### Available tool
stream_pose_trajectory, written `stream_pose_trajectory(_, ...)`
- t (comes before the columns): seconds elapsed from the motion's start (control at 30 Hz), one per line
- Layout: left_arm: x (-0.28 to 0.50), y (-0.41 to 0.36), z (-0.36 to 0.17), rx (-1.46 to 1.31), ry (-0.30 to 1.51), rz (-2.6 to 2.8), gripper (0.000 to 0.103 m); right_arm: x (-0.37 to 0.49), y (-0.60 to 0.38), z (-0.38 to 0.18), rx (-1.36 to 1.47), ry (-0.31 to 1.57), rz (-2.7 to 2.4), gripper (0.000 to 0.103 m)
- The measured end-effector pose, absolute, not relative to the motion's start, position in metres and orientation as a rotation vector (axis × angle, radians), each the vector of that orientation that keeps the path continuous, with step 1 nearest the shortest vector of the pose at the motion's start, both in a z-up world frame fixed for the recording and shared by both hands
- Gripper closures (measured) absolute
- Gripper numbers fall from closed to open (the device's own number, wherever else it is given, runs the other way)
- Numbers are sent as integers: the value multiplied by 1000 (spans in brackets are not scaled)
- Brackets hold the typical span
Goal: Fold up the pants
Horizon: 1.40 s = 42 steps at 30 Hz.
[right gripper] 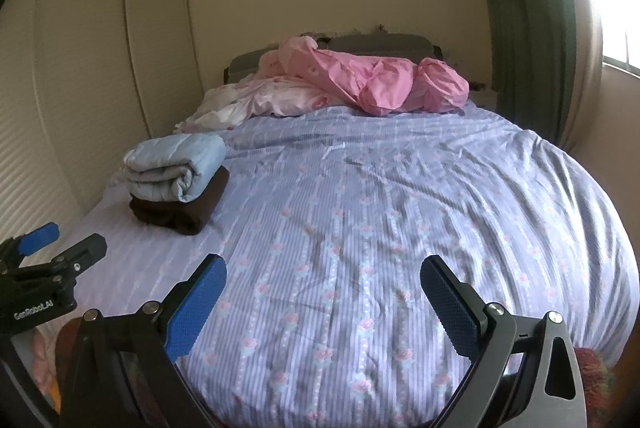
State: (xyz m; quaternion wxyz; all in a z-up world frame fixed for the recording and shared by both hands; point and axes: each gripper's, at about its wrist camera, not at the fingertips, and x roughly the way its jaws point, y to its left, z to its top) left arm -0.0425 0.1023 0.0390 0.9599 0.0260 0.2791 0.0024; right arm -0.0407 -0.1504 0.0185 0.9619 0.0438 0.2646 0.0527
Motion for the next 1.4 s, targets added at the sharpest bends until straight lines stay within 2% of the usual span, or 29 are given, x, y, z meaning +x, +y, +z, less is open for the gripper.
stream_pose_trajectory(1.4,-49,105,41,60,582,27,0,-49,-152,28,78,506,94,5)
